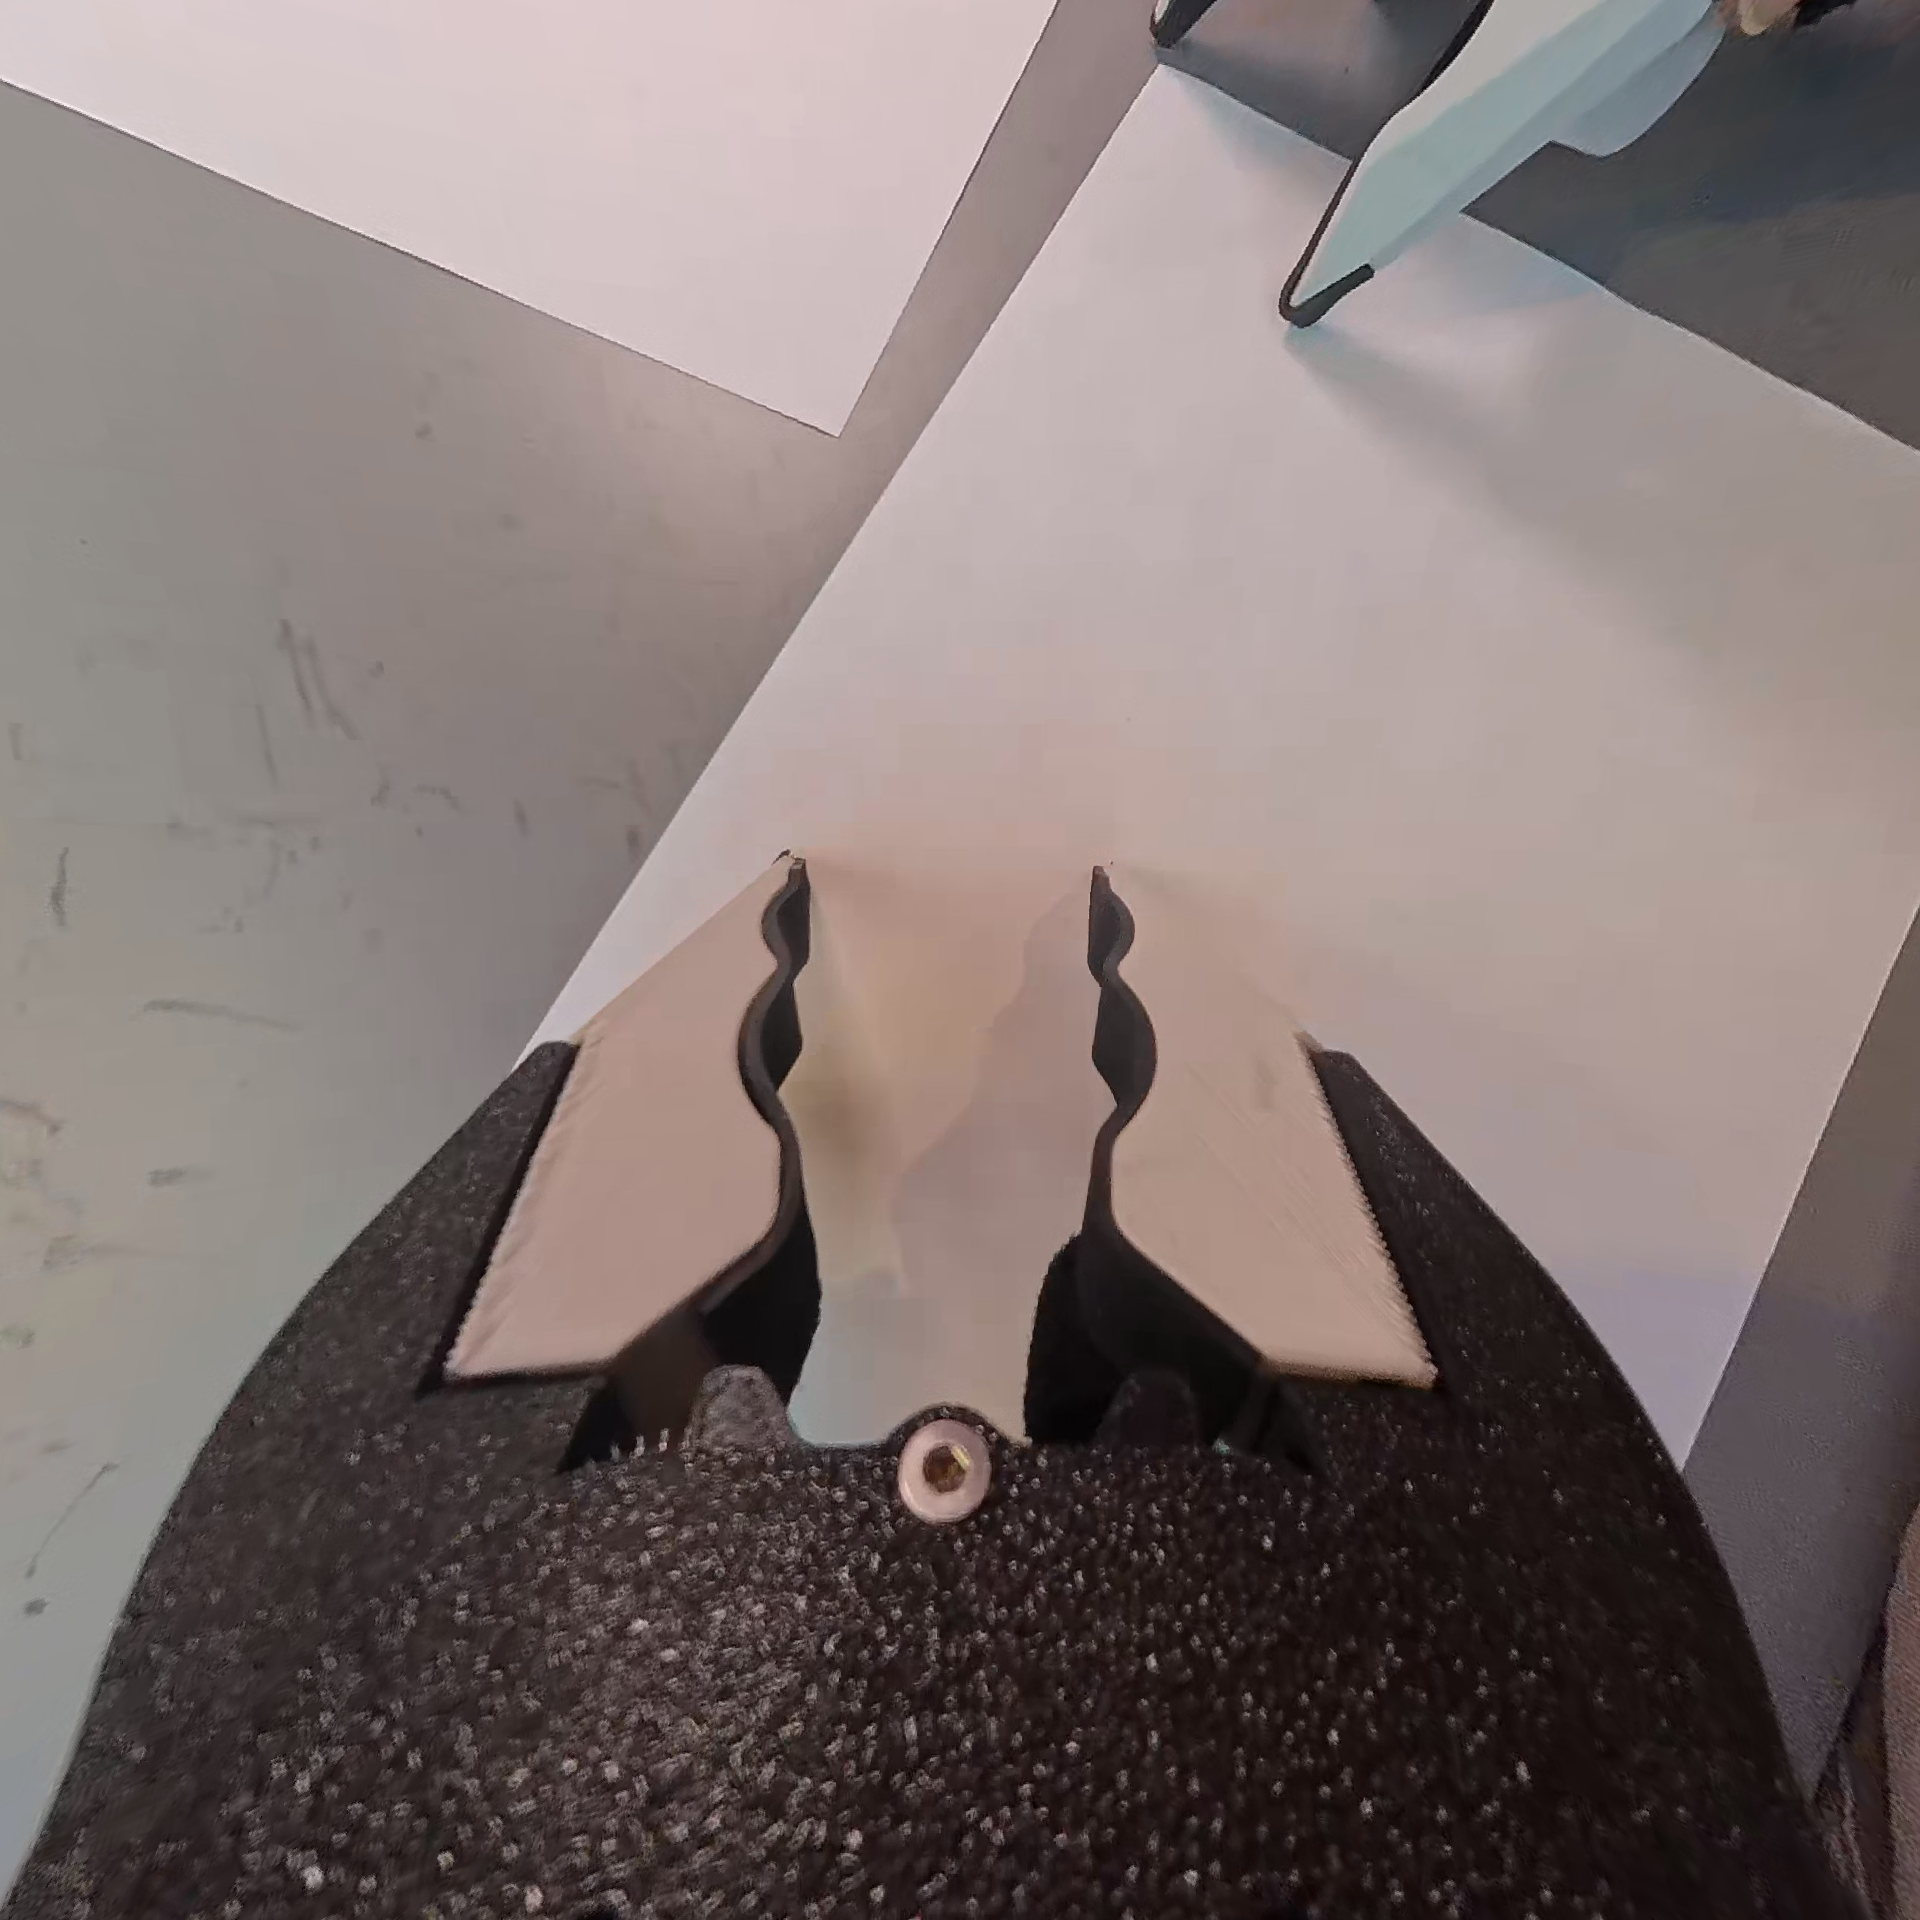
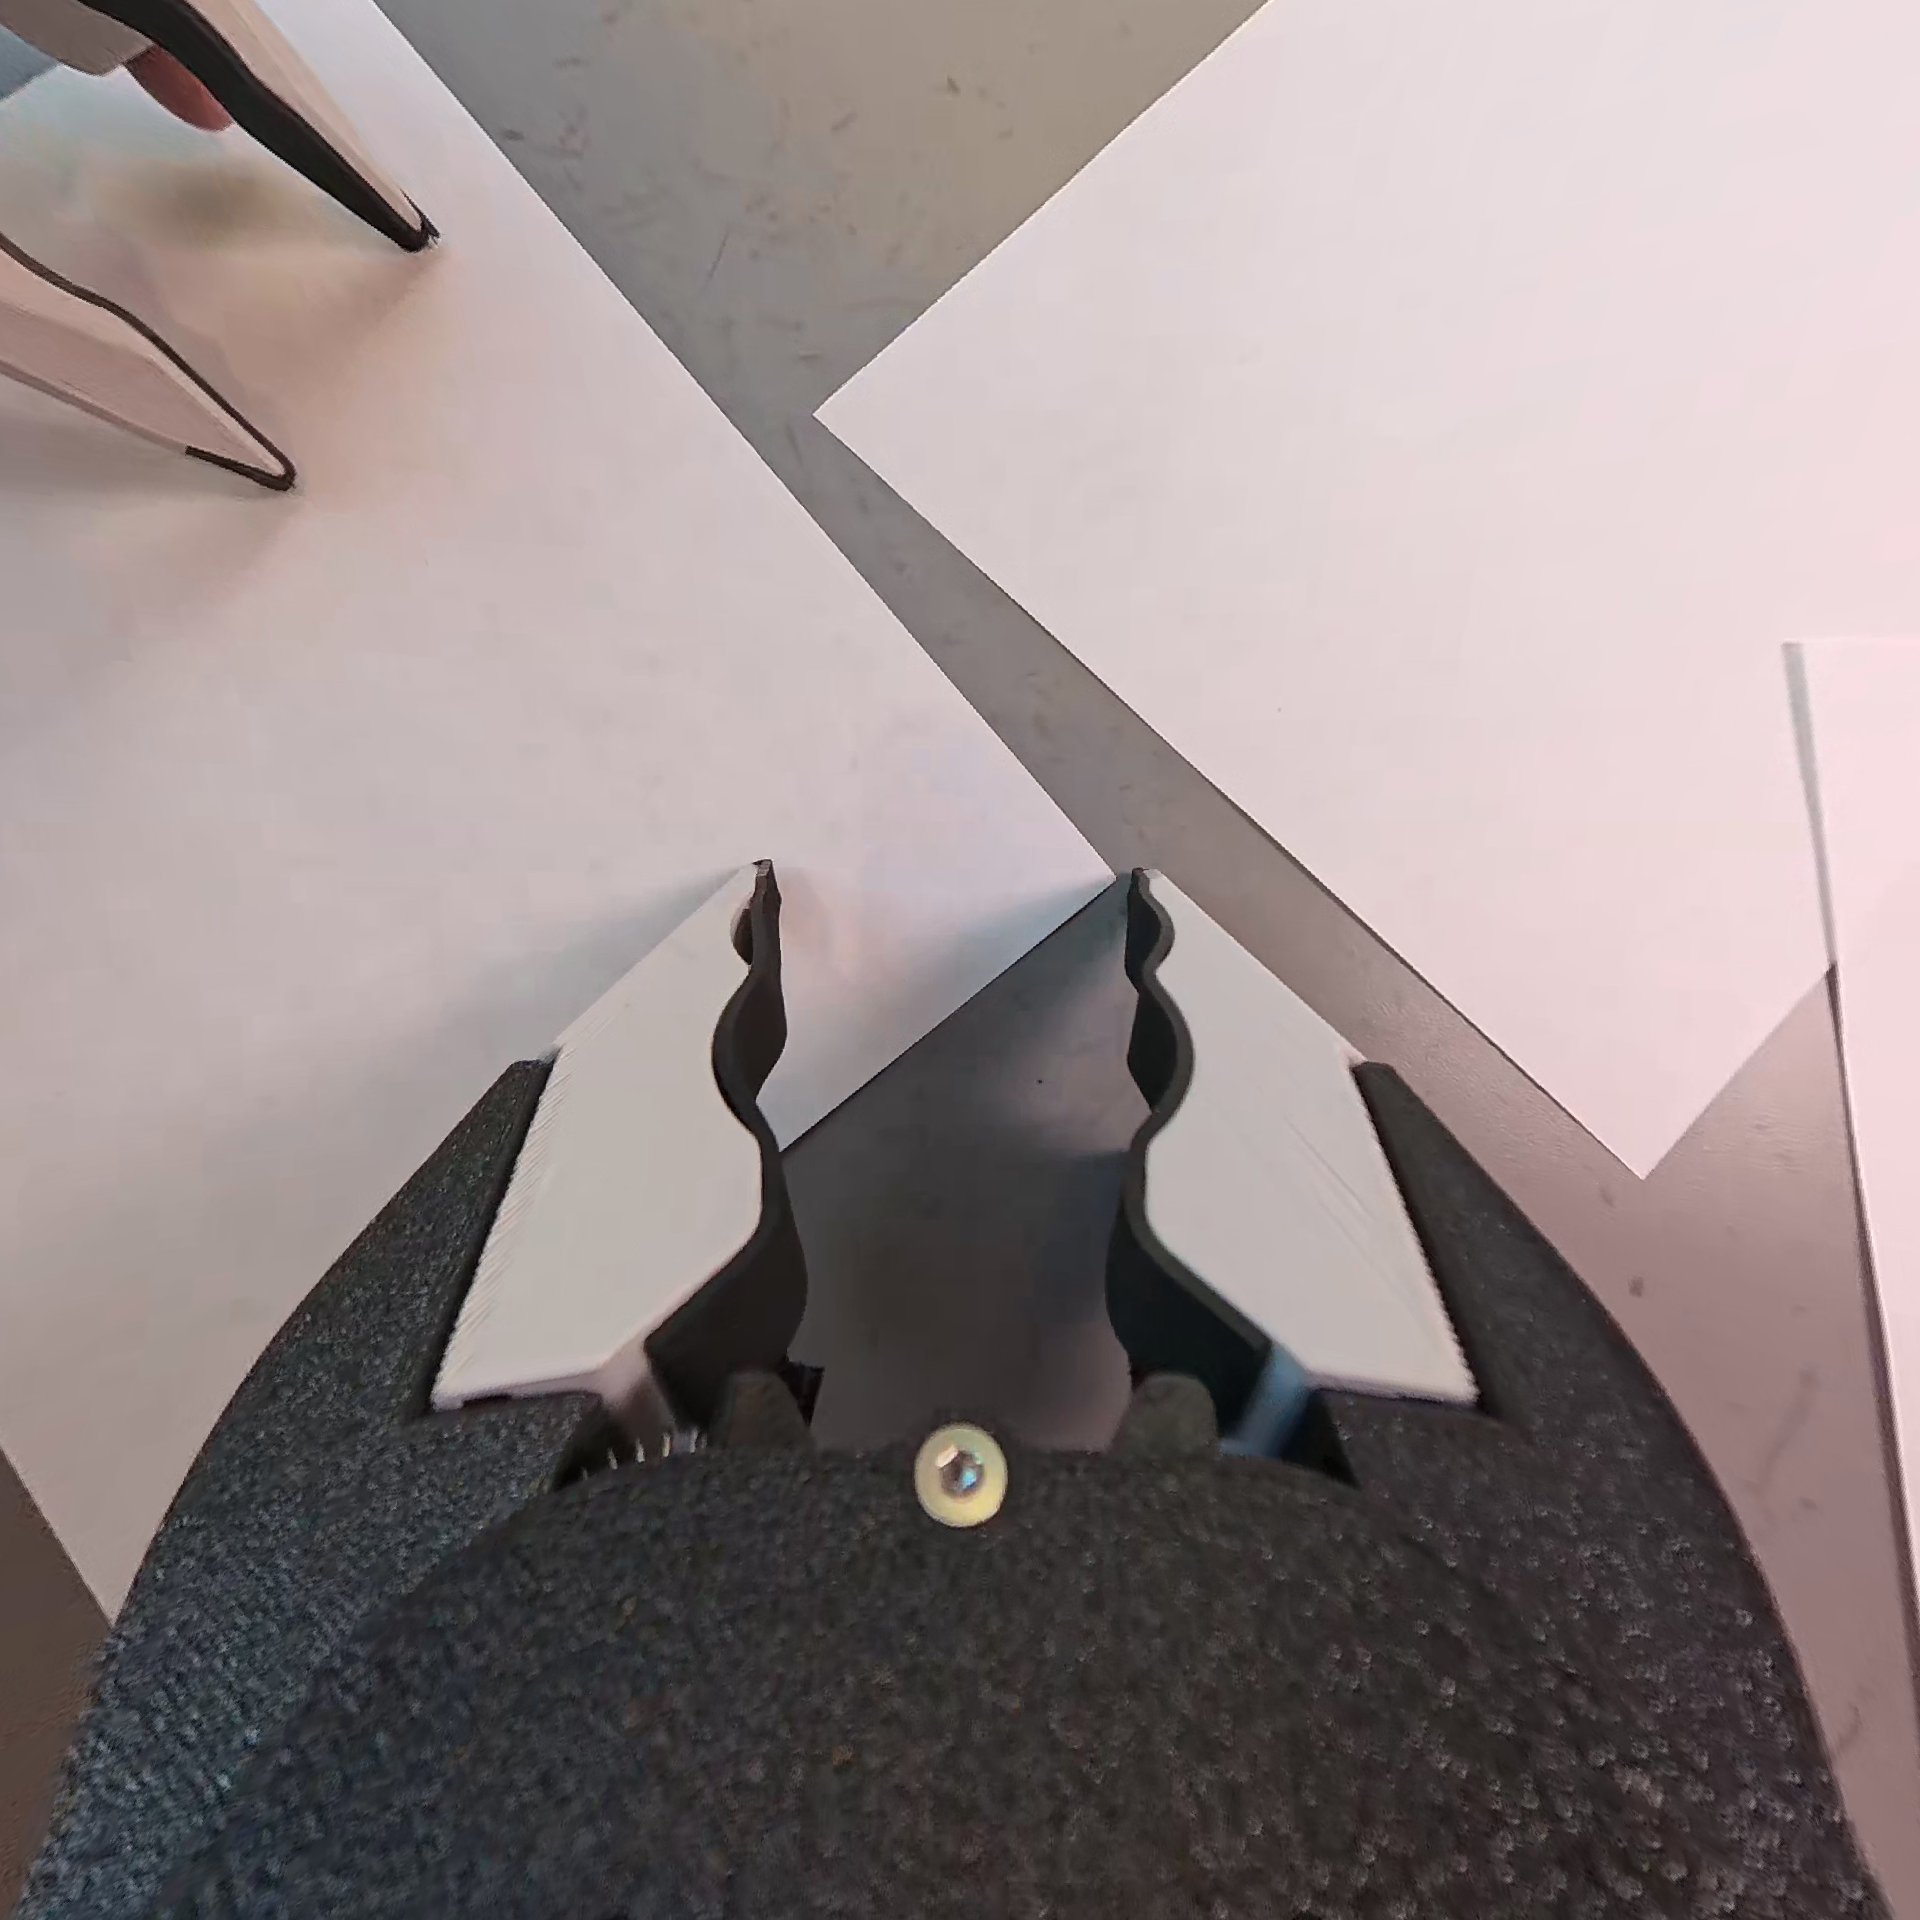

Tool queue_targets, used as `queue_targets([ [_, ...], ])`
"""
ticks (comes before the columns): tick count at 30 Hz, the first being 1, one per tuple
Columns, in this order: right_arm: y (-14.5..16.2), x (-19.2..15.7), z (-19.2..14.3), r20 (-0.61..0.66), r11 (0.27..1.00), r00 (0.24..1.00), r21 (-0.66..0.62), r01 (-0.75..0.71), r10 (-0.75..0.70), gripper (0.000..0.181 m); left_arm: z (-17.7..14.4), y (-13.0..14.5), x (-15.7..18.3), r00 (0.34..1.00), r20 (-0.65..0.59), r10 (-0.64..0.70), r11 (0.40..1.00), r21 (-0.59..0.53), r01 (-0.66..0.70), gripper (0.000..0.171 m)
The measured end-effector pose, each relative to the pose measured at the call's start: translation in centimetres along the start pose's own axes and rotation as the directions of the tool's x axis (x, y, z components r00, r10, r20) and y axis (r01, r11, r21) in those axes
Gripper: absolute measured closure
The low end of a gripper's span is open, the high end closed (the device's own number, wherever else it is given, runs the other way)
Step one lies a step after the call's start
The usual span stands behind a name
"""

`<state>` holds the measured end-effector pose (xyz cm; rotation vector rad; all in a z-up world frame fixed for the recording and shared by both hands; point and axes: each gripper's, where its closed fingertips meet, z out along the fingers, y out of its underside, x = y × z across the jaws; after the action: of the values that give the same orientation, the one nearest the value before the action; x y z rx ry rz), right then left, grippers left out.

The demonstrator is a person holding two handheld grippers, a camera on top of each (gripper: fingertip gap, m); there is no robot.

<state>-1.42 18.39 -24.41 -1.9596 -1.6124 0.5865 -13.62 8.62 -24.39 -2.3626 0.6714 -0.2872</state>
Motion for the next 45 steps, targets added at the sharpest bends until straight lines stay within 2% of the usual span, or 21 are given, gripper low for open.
queue_targets([
  [7, -0.4, -0.4, 0.2, 0.041, 1.0, 0.999, -0.007, 0.015, -0.015, 0.121, 0.1, 0.0, 0.0, 1.0, 0.011, -0.016, 1.0, 0.01, 0.016, 0.118],
  [9, -0.9, -1.3, 0.2, 0.102, 1.0, 0.995, 0.02, 0.003, -0.005, 0.131, 0.1, 0.0, 0.0, 1.0, 0.014, -0.019, 1.0, 0.009, 0.019, 0.118],
  [14, -2.8, -3.6, -0.6, 0.267, 0.988, 0.962, 0.133, -0.084, 0.046, 0.131, 0.1, 0.0, 0.0, 1.0, 0.013, -0.02, 1.0, 0.018, 0.02, 0.118],
  [16, -4.2, -4.4, -2.0, 0.396, 0.957, 0.911, 0.201, -0.209, 0.115, 0.129, 0.1, 0.0, 0.0, 1.0, 0.013, -0.021, 1.0, 0.021, 0.02, 0.118],
  [18, -5.3, -5.0, -3.8, 0.557, 0.902, 0.808, 0.227, -0.368, 0.19, 0.129, 0.1, 0.0, -0.1, 1.0, 0.014, -0.023, 0.999, 0.023, 0.022, 0.118],
  [20, -5.1, -5.7, -4.9, 0.677, 0.866, 0.69, 0.156, -0.475, 0.257, 0.127, 0.1, 0.0, -0.1, 1.0, 0.017, -0.024, 0.999, 0.024, 0.024, 0.118],
  [21, -4.1, -6.2, -4.7, 0.694, 0.87, 0.66, 0.096, -0.483, 0.29, 0.126, 0.1, 0.0, -0.1, 1.0, 0.018, -0.025, 0.999, 0.024, 0.025, 0.118],
  [22, -2.9, -6.6, -4.2, 0.68, 0.888, 0.664, 0.043, -0.459, 0.31, 0.125, 0.1, 0.0, -0.1, 0.999, 0.018, -0.026, 0.999, 0.024, 0.026, 0.118],
  [24, -1.5, -7.5, -3.9, 0.664, 0.916, 0.691, 0.022, -0.401, 0.287, 0.126, 0.0, 0.0, -0.1, 1.0, 0.016, -0.026, 0.999, 0.023, 0.026, 0.118],
  [26, -2.0, -8.4, -4.9, 0.712, 0.909, 0.649, 0.037, -0.415, 0.267, 0.126, 0.0, 0.1, -0.3, 0.999, 0.016, -0.03, 0.999, 0.024, 0.029, 0.121],
  [30, -3.4, -5.3, -3.6, 0.62, 0.869, 0.721, 0.122, -0.48, 0.311, 0.128, -0.1, 0.1, -0.4, 1.0, 0.005, -0.023, 0.999, 0.029, 0.022, 0.123],
  [34, -4.7, -2.9, -2.9, 0.548, 0.859, 0.778, 0.191, -0.475, 0.309, 0.152, -0.1, 0.2, -0.4, 1.0, 0.016, -0.024, 1.0, 0.021, 0.023, 0.123],
  [39, -4.6, -1.6, -2.3, 0.35, 0.911, 0.915, 0.276, -0.305, 0.2, 0.18, -0.2, -0.3, -0.1, 0.999, 0.016, -0.03, 0.999, 0.034, 0.029, 0.122],
  [42, -4.8, -1.5, -2.3, 0.254, 0.926, 0.959, 0.317, -0.202, 0.122, 0.181, -0.5, -2.0, 0.0, 0.997, -0.03, -0.067, 0.993, 0.098, 0.07, 0.126],
  [45, -5.1, -1.6, -2.1, 0.162, 0.939, 0.987, 0.335, -0.076, 0.022, 0.181, 0.3, -2.9, -1.1, 0.999, 0.012, -0.046, 0.995, 0.088, 0.045, 0.128],
])
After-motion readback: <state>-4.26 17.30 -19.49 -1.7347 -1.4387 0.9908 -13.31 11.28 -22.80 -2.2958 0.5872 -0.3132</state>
